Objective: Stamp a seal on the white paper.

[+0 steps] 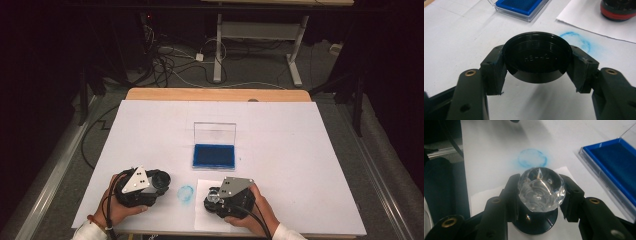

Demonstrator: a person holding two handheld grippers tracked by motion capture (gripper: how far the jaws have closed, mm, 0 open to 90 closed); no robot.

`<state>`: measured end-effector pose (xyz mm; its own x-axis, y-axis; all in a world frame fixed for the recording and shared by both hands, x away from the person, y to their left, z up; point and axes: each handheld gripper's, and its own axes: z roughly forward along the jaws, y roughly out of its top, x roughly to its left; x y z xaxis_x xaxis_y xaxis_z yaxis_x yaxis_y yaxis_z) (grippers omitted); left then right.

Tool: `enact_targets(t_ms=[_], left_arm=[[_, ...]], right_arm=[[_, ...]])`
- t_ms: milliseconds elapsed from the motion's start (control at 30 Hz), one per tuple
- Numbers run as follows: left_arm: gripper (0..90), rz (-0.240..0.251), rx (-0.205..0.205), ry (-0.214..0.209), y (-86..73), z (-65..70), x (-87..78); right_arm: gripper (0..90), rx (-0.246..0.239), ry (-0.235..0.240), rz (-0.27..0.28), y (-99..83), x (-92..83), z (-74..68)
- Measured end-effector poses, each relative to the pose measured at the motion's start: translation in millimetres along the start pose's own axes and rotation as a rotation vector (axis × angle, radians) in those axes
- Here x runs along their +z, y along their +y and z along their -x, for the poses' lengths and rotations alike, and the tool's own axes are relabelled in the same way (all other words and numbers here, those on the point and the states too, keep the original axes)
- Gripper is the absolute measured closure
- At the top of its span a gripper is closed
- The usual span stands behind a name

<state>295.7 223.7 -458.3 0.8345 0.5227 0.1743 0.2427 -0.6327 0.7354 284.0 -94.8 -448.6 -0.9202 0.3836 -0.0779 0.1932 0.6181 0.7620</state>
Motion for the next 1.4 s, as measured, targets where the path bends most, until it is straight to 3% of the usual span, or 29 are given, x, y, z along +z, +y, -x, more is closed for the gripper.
enact_targets(t_ms=[733,1400], left_arm=[[36.2,-0.001,-0.011,-0.009,-2.7,-0.7,2.2],[36.2,-0.007,-0.031,0.0,-7.5,-2.7,-0.4]], right_arm=[[56.8,0.026,-0.075,0.113,19.5,-41.7,23.5],[56.8,0.032,-0.095,0.126,20.3,-49.2,33.2]])
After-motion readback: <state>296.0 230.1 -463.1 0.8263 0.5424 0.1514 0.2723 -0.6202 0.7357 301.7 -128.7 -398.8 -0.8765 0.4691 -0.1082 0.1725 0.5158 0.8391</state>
